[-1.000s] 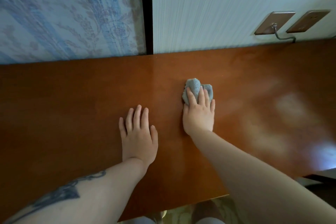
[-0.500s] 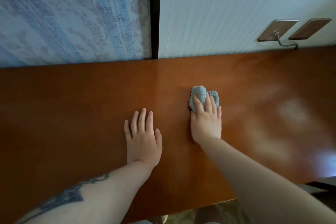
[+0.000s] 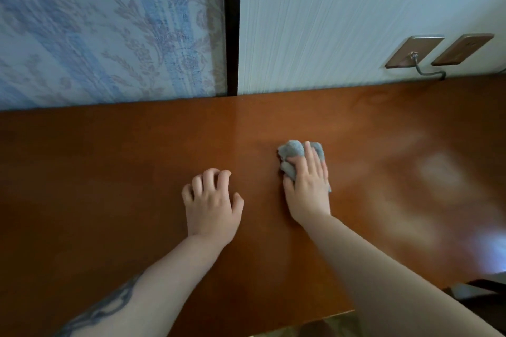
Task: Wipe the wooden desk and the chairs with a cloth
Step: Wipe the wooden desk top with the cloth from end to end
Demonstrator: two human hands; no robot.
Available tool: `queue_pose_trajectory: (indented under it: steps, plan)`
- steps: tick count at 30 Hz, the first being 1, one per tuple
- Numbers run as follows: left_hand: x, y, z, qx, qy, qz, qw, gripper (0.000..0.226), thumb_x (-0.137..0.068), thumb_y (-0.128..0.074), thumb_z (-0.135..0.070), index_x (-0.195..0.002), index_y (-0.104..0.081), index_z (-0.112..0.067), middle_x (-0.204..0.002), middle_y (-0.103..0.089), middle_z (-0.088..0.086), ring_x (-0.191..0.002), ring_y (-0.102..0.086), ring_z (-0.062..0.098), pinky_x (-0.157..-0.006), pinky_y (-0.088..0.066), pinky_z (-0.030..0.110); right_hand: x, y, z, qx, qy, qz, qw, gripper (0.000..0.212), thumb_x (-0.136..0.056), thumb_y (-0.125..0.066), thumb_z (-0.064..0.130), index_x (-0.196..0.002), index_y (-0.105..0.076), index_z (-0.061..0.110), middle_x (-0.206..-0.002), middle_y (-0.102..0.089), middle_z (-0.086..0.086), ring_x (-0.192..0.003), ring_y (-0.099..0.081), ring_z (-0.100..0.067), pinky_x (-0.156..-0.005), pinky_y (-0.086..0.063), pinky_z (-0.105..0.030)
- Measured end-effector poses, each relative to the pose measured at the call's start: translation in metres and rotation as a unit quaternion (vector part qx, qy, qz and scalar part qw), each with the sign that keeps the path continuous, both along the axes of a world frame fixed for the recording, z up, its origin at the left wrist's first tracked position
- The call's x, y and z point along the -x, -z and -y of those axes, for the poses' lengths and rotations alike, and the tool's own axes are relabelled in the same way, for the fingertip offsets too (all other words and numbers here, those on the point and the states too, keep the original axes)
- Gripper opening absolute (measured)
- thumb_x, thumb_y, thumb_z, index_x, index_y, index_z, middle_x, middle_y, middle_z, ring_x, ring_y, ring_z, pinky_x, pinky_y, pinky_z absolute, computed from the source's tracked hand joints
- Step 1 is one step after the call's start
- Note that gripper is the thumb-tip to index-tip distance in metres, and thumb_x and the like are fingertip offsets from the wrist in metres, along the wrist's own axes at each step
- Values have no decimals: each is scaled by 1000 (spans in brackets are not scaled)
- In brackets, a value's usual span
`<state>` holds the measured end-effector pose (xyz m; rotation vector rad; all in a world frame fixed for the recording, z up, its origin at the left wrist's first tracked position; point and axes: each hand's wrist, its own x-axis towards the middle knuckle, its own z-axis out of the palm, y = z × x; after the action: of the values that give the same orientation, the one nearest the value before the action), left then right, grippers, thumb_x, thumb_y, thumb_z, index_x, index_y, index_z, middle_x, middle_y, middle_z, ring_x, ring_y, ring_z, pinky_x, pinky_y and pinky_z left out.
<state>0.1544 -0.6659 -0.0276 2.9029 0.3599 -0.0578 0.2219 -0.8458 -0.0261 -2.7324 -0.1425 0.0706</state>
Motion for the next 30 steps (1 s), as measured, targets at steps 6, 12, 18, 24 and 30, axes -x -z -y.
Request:
queue_pose_trajectory:
  steps: [6, 12, 18, 24, 30]
  plan:
    - [-45, 6, -26, 17, 0, -16, 1000, 61, -97, -37, -42, -152, -21, -22, -161, -15, 2, -147, -8, 21, -118, -10, 45, 35, -10, 11, 99, -334, -29, 937, 57, -103, -28, 44, -152, -1, 45, -162, 1, 6, -149, 9, -15, -119, 12, -34]
    - [-48, 11, -26, -12, 5, 10, 1000, 62, -96, -21, -45, -153, -23, -20, -159, -21, 4, -148, -12, 24, -120, -10, 49, -31, -19, 40, 198, -372, -69, 904, 56, -98, -6, 55, -151, 6, 46, -161, 14, 9, -144, 25, -10, -119, 11, -38]
    - [-48, 14, -27, 22, -12, 44, 999, 58, -97, -19, -39, -148, -35, -16, -155, -32, 3, -146, -20, 20, -119, -15, 47, -15, -1, -65, 74, -101, -26, 992, 50, -104, -26, 42, -153, -17, 38, -163, -7, 1, -150, 6, -17, -121, 5, -41]
    - [-49, 16, -30, 27, -91, 46, 994, 55, -98, -20, -33, -148, -34, -16, -155, -33, 3, -146, -21, 21, -119, -13, 50, -43, -14, 19, 163, -488, -52, 856, 54, -100, -21, 47, -151, -2, 49, -160, 8, 9, -147, 16, -11, -117, 17, -38]
    - [-53, 15, -28, -7, -81, 0, 997, 63, -95, -5, -38, -152, -21, -20, -160, -20, -1, -148, -10, 19, -120, -9, 49, -103, 2, -57, 105, -166, -6, 980, 49, -103, -30, 40, -151, -25, 37, -162, -14, 0, -150, 0, -15, -120, 6, -35]
